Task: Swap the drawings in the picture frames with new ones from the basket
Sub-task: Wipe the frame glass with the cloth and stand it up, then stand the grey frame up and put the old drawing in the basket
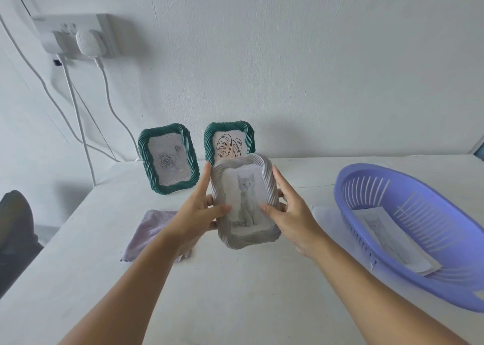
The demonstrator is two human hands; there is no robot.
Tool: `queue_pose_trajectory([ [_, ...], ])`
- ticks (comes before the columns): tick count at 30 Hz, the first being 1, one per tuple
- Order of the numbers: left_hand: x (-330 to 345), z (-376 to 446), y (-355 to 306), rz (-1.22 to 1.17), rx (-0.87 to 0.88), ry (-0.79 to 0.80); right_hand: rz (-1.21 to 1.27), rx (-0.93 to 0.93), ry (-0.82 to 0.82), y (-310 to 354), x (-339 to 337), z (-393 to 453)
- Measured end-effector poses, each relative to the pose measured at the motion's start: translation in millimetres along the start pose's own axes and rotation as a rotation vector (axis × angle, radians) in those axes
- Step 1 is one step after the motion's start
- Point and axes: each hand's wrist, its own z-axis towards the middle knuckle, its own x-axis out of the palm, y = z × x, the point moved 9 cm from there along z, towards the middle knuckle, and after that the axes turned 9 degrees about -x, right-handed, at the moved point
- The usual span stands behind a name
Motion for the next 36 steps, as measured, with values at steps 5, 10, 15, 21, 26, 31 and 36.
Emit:
queue_pose_trajectory([
  [5,3.9,0.3,-2.3,-0.025,0.001,0.048,0.015,0.006,0.012,0.6,0.6,-1.6],
  [10,7.0,1.2,-4.7,-0.021,0.004,0.074,0.017,0.013,0.005,-1.0,-0.9,-2.5],
  [15,7.7,5.9,-10.8,-0.026,0.041,0.05,-0.029,0.012,-0.003,1.4,-1.0,-0.6],
  [21,9.5,20.2,-22.9,0.019,0.093,0.049,-0.177,-0.05,0.021,16.9,-3.8,12.5],
  [26,17.7,34.9,-43.2,0.032,0.128,0.083,-0.371,-0.065,0.021,31.3,-18.9,28.4],
  [31,35.6,56.2,-69.2,0.019,0.14,0.133,-0.598,-0.074,0.008,54.1,-47.8,52.0],
  [36,58.3,87.1,-84.9,0.054,0.142,0.167,-0.969,-0.022,-0.011,64.2,-85.8,69.7],
])
